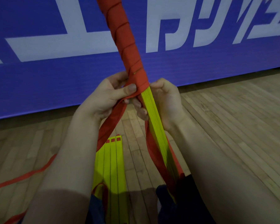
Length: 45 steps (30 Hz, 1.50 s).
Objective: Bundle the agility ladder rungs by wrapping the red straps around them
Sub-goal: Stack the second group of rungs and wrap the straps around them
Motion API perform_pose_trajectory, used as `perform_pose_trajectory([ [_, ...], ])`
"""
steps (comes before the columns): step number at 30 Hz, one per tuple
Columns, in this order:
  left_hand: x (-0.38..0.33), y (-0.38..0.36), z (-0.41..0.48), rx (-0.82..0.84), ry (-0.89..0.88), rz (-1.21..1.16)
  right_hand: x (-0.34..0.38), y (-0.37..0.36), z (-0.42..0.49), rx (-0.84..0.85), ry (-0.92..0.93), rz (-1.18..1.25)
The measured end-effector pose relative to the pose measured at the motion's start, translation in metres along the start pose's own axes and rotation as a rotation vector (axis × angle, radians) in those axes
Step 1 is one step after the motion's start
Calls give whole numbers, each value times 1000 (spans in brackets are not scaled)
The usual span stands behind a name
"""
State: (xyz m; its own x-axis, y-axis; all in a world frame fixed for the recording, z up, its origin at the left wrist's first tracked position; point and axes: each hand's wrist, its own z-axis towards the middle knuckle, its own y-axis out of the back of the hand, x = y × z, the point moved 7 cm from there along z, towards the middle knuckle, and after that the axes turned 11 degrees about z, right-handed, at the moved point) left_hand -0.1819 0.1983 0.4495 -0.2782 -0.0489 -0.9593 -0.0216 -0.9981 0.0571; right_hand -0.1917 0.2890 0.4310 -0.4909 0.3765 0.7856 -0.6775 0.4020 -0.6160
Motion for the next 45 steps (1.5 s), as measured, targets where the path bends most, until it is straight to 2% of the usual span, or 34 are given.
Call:
perform_pose_trajectory([
  [3, 2, -1, -1, 60, 3, -45, -5, -5, 3, 57, -34, 92],
  [6, -4, -5, -6, 60, 0, -29, -8, -2, 5, -4, -85, 25],
  [9, -8, 6, -6, -122, 10, 84, -5, 12, 7, -164, -75, -169],
  [11, -9, 19, -4, -290, 10, 78, 1, 25, 9, -293, -5, -388],
  [13, -6, 28, -2, -426, 15, 64, 4, 26, 10, -337, 85, -547],
  [16, -2, 32, -1, -540, 23, 70, 3, 29, 7, -468, 203, -589],
  [19, -6, 29, -3, -600, 21, 160, 3, 27, 7, -514, 259, -550],
  [22, -10, 24, -4, -552, 41, 233, 6, 28, 7, -544, 257, -541],
  [26, -15, 14, -5, -308, 52, 244, 10, 34, 3, -554, 284, -528],
  [30, -13, 7, -12, -136, 120, 139, 22, 40, -1, -575, 332, -510],
  [32, -10, 6, -16, -78, 170, 231, 25, 42, -3, -591, 344, -507],
  [38, -3, 6, -21, 21, 266, 397, 33, 49, -8, -649, 383, -452],
  [42, -9, 12, -19, -51, 245, 283, 44, 55, -14, -732, 477, -529],
  [45, -7, 7, -22, -8, 262, 200, 48, 60, -18, -781, 535, -630],
])
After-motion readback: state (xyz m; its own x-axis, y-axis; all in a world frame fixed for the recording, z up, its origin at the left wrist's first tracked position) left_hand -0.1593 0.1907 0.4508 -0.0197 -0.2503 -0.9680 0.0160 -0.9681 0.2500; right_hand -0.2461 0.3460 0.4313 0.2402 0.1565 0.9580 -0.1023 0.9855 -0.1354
